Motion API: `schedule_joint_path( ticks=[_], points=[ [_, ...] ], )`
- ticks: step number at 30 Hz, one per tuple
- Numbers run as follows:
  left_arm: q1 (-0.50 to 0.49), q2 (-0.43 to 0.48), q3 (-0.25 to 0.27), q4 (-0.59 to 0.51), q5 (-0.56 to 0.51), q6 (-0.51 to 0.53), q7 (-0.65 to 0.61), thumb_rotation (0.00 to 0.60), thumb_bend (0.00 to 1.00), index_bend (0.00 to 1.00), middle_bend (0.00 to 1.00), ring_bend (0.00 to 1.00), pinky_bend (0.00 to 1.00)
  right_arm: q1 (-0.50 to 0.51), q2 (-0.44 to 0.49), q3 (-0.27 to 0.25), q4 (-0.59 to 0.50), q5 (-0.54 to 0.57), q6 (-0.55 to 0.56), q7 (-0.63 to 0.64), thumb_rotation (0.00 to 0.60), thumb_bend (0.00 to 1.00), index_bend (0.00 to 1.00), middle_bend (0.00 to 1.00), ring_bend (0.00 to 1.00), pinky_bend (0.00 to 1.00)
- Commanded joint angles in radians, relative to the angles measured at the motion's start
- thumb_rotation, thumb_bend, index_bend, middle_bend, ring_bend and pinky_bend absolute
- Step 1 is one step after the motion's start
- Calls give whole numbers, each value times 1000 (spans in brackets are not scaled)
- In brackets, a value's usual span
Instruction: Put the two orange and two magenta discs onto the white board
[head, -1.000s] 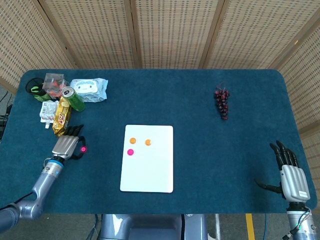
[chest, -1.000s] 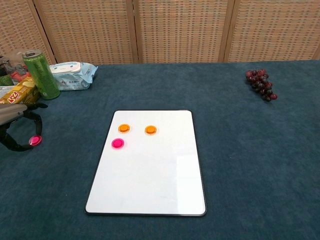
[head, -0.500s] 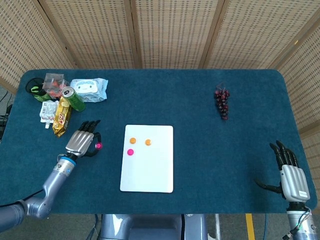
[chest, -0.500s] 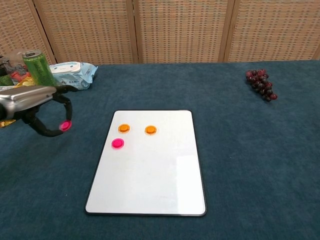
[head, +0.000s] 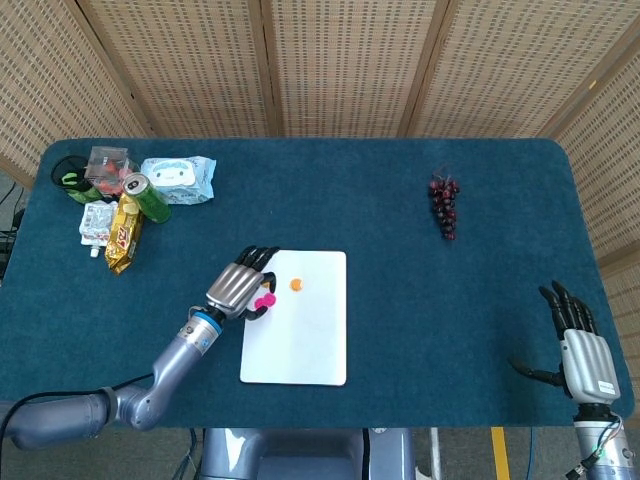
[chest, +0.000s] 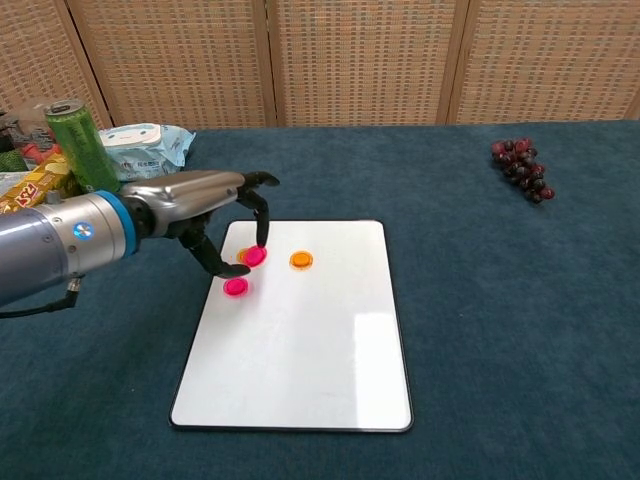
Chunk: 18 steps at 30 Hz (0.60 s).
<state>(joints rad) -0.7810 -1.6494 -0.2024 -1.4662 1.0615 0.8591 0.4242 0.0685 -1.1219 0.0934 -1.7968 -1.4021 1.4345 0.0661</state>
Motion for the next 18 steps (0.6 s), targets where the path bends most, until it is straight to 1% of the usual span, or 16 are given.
schedule_joint_path(
  ticks=[1,6,18],
  points=[
    [-31,-47,-4,29,-41,-12,30,600,320,689,0,0,0,1,1,0,0,1,-2,4,600,131,0,0,0,0],
    [-67,-98,-9,69,-101,-10,75,600,319,688,0,0,0,1,3,-1,0,0,-4,9,600,131,0,0,0,0],
    [-98,-144,-6,115,-163,-13,101,600,319,688,0,0,0,2,5,-1,-1,1,-6,15,600,131,0,0,0,0]
  ],
)
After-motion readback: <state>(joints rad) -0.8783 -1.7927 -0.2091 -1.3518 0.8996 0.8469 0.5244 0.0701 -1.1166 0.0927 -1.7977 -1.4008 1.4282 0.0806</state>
